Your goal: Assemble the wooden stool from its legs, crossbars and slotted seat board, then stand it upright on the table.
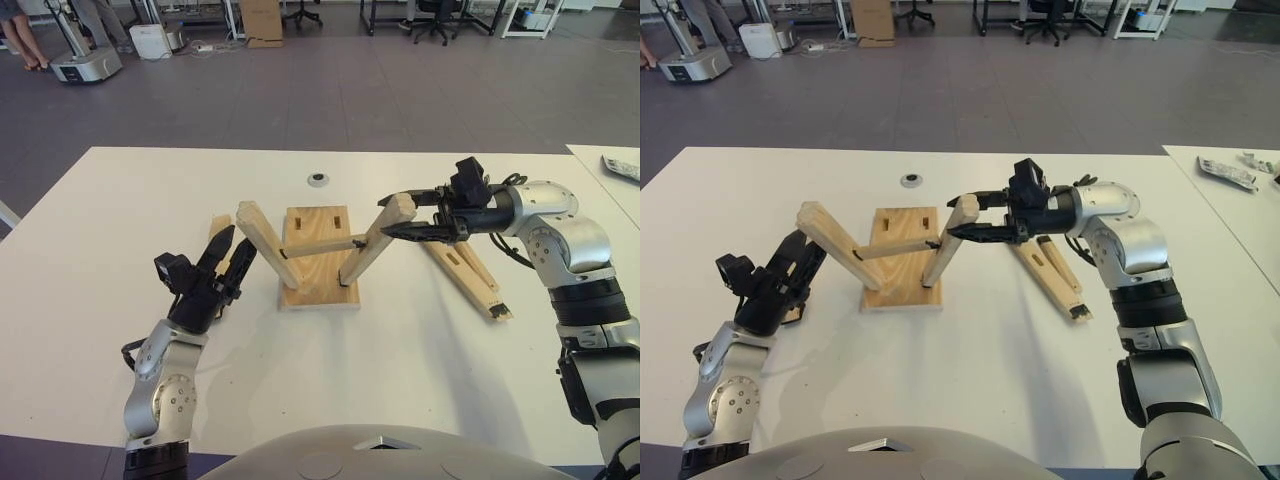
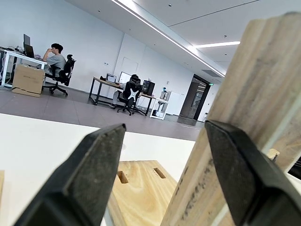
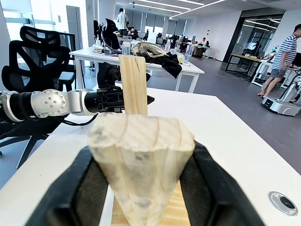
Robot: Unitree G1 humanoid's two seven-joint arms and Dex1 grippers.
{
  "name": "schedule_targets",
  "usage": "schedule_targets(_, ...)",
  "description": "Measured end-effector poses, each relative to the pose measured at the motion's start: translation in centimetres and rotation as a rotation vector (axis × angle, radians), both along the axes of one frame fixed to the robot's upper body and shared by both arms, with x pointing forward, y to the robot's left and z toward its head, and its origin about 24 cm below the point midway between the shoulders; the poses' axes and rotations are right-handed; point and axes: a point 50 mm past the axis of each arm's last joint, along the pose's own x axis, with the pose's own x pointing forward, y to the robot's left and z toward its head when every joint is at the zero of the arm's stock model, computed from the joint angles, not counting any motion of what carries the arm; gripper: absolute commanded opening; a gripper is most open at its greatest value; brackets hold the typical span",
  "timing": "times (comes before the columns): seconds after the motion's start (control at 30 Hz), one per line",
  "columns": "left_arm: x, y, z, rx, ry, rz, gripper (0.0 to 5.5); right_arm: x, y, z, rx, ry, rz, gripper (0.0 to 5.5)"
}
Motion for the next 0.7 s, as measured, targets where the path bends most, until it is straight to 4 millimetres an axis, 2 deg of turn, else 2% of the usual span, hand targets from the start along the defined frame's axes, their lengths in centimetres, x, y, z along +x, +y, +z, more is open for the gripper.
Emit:
schedule_targets(0.17, 0.0, 0.0, 0.0, 0.001, -0.003, 0.002, 3.12, -0.1, 0.0, 0.0, 0.023, -0.004, -0.023, 2.07)
schedule_targets(0.3, 0.0, 0.0, -0.4, 0.000, 0.014, 0.017, 3.12, 0.3, 0.5, 0.0, 0.023, 0.044, -0.122, 2.07)
schedule_targets(0.4, 0.1, -1.6, -0.6, -0.016, 0.009, -0.056, 3.12, 0.2, 1.1, -0.4, 0.040, 0.048, -0.155, 2.07)
schedule_targets(0.43, 0.0, -1.6, -0.6, -0.011, 0.010, -0.056, 3.12, 0.1, 1.1, -0.4, 0.042, 0.043, -0.151, 2.45)
schedule_targets(0.47, 0.0, -1.7, -0.6, -0.009, 0.010, -0.057, 3.12, 0.1, 1.0, -0.5, 0.036, 0.041, -0.146, 2.61)
schedule_targets(0.5, 0.0, -1.8, -0.6, -0.011, 0.010, -0.061, 3.12, 0.0, 0.8, -1.5, 0.001, 0.091, -0.136, 2.80)
schedule_targets(0.53, -0.1, -1.9, -0.7, -0.010, 0.014, -0.061, 3.12, -0.7, 0.5, -3.8, -0.027, 0.212, -0.123, 2.99)
schedule_targets(0.63, 0.0, -2.0, -0.7, -0.009, 0.011, -0.062, 3.12, -0.4, 0.1, -3.7, -0.019, 0.229, -0.114, 3.48)
schedule_targets(0.7, -0.1, -1.9, -0.8, -0.009, 0.011, -0.062, 3.12, 0.3, -0.4, -3.0, 0.001, 0.206, -0.143, 3.48)
